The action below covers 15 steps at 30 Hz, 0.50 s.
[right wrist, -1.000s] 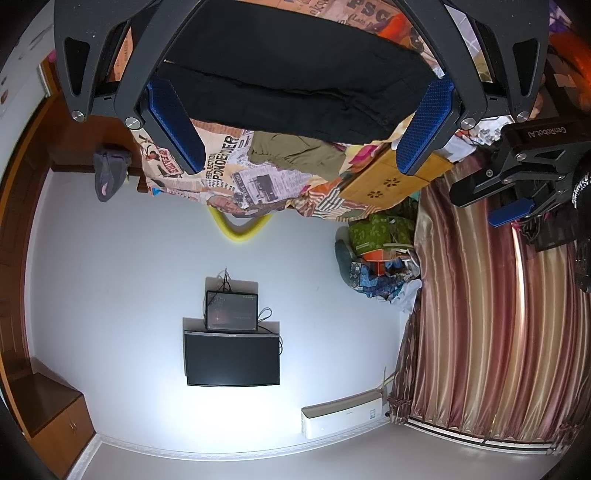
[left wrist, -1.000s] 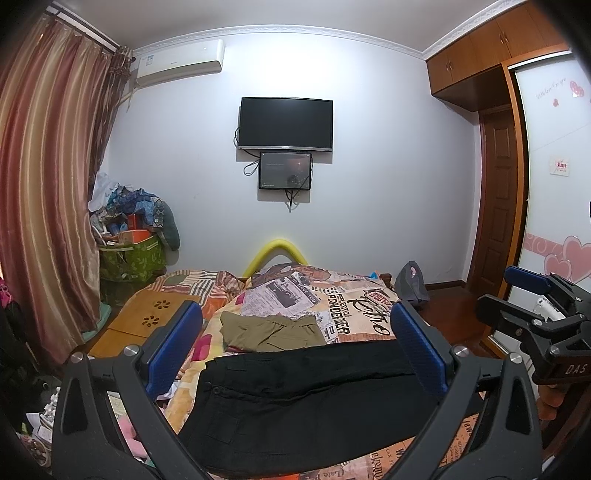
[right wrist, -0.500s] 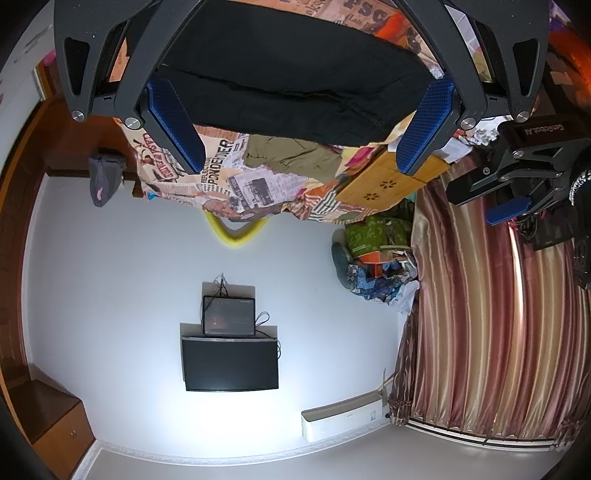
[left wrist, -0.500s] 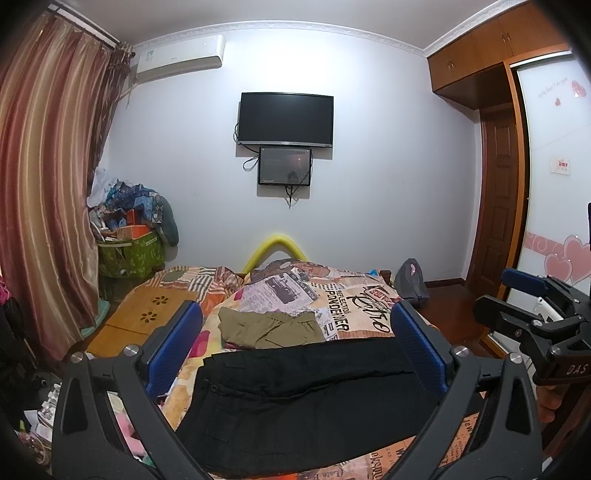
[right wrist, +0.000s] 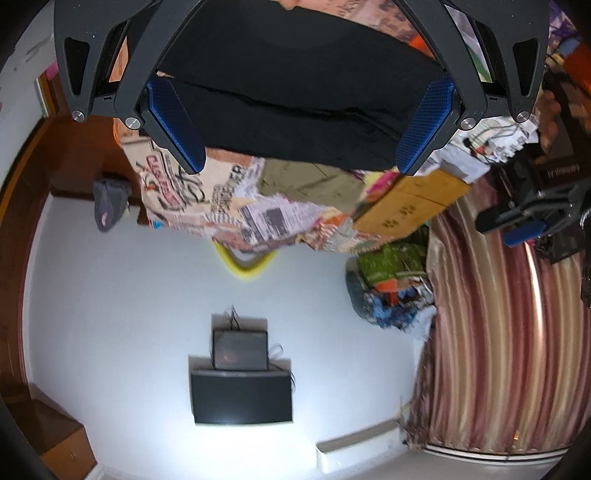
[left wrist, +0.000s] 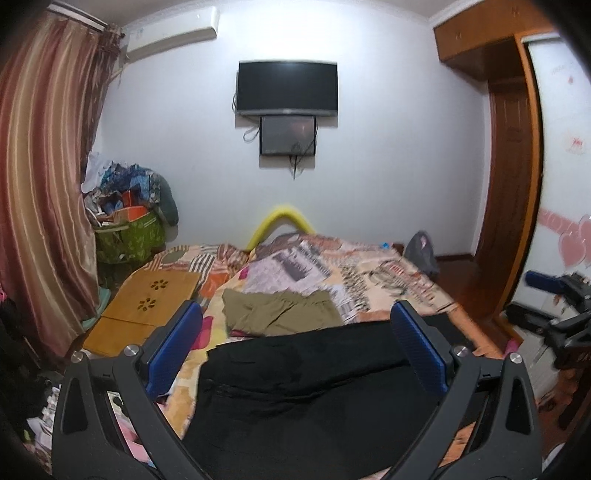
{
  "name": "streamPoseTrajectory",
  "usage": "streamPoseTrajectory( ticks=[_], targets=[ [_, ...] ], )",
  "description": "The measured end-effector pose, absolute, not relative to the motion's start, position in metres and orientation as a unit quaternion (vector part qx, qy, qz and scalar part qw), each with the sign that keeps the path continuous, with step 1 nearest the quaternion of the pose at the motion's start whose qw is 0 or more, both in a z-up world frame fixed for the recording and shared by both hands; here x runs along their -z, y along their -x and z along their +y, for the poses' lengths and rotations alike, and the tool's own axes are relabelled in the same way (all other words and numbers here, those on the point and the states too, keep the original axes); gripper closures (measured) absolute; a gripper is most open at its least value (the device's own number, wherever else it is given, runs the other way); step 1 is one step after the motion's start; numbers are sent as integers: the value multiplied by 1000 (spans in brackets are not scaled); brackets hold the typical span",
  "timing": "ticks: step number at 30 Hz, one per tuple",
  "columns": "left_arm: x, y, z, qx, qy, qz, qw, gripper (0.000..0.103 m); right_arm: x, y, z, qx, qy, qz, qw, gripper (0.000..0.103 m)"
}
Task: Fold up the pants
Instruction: 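Lower both tools onto the black pants waistband edge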
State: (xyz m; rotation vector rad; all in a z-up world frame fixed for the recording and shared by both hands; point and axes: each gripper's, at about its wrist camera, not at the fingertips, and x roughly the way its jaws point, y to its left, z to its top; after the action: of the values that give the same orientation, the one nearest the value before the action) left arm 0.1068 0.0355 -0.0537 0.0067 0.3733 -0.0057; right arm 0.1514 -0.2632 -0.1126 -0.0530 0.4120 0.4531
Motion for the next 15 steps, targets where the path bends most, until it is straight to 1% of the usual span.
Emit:
streamPoseTrajectory(
  ticks=[4,9,15],
  targets=[
    [84,-160,57,-25,-26,221,975,0,133,-184,-275,-204,31,236,950,0],
    [125,-225,88,-32,-11,280,960,0,156,-218,-288,-178,45,272,945,0],
    [178,-285,125,-50,-4,331,942,0,180,-264,-302,-161,54,320,932,0]
  ],
)
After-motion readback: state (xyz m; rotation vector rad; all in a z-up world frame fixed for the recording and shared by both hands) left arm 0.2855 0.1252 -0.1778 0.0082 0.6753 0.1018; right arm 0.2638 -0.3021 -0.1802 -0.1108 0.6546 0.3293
